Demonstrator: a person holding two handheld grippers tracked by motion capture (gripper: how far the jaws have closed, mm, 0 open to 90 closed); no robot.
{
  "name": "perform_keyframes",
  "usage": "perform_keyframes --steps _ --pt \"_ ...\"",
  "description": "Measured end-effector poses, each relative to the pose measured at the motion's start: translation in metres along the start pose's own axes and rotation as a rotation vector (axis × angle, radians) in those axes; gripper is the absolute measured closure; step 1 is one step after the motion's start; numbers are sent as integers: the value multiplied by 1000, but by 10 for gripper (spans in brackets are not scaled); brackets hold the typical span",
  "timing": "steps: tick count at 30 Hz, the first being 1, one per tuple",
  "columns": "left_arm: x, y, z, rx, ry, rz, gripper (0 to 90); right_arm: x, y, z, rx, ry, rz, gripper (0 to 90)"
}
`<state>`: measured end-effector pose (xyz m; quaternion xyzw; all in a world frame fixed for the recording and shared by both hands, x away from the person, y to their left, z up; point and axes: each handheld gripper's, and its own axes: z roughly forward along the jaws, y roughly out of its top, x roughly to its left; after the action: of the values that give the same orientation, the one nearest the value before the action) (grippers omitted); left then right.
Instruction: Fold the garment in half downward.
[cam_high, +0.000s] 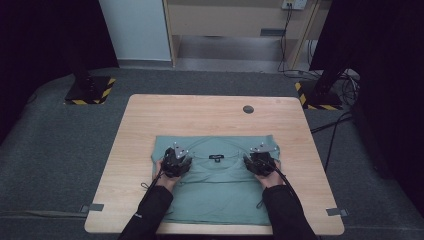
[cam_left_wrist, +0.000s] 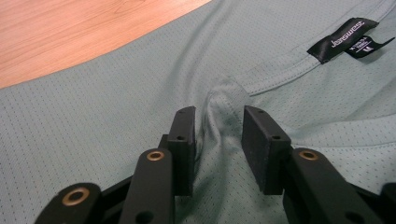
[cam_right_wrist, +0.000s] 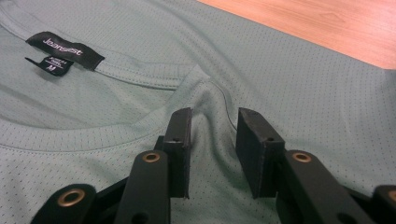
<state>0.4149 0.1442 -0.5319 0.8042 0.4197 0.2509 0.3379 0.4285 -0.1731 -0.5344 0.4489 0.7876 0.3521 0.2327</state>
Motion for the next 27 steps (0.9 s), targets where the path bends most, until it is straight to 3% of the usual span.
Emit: perform_keyframes --steps 8,14,18,27 --pt "3 0 -1 2 -27 -30 687 1 0 -1 -7 -4 -9 766" --pt "2 0 -1 6 -15 -25 747 0 0 -1 -10 -6 -11 876" --pt "1 1 -1 13 -10 -32 802 -1 0 0 -2 -9 6 875" --pt "6 2 -4 15 -54 -83 855 -2 1 -4 -21 1 24 890"
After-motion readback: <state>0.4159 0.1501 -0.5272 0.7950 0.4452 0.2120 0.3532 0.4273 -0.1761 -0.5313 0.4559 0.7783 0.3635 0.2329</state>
